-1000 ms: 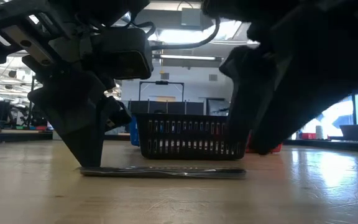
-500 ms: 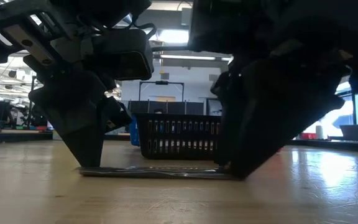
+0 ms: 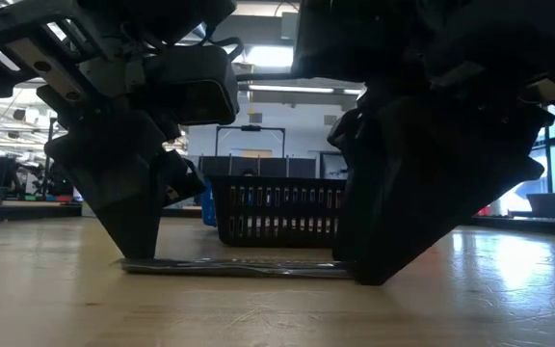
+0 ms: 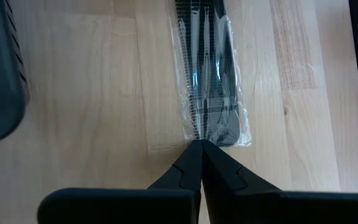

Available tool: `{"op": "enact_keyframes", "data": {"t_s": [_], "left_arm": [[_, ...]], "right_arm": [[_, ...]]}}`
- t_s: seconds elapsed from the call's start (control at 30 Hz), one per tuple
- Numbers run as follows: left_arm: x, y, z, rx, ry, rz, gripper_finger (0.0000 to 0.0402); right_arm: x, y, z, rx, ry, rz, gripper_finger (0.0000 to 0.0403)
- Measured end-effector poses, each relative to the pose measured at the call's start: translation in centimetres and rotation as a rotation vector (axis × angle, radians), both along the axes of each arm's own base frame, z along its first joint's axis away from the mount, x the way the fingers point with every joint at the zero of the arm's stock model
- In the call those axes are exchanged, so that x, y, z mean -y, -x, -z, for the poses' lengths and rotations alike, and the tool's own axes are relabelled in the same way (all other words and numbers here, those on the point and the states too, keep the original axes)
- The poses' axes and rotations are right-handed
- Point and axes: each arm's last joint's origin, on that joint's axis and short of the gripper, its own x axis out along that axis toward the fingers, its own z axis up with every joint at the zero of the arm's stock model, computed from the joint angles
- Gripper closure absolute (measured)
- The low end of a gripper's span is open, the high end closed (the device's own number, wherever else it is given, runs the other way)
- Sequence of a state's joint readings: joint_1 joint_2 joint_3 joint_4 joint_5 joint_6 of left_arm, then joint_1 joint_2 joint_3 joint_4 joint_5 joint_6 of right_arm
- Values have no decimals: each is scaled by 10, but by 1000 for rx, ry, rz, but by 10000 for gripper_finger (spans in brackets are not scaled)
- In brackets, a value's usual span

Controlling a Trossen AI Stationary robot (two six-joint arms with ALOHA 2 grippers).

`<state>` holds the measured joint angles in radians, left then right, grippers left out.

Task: Pick & Place Travel size toiletries
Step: Put the black comb into the blue bin

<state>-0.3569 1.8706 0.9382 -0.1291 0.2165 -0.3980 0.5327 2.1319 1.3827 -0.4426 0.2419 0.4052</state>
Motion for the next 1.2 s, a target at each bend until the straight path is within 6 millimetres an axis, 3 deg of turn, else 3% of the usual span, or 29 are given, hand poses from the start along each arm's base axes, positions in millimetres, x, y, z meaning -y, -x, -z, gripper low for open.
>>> {"op": "enact_keyframes", "data": {"t_s": [0.47, 0.73, 1.2], "left_arm": [[0, 0, 0, -7, 13, 8, 400], [1, 1, 0, -10, 15, 11, 400], [1, 1, 0, -8, 13, 9, 400]], "right_arm": [[0, 0, 0, -3, 7, -17, 341], [-1, 0, 0, -7, -8, -28, 395], [-1, 0, 0, -30, -58, -44, 402]]}}
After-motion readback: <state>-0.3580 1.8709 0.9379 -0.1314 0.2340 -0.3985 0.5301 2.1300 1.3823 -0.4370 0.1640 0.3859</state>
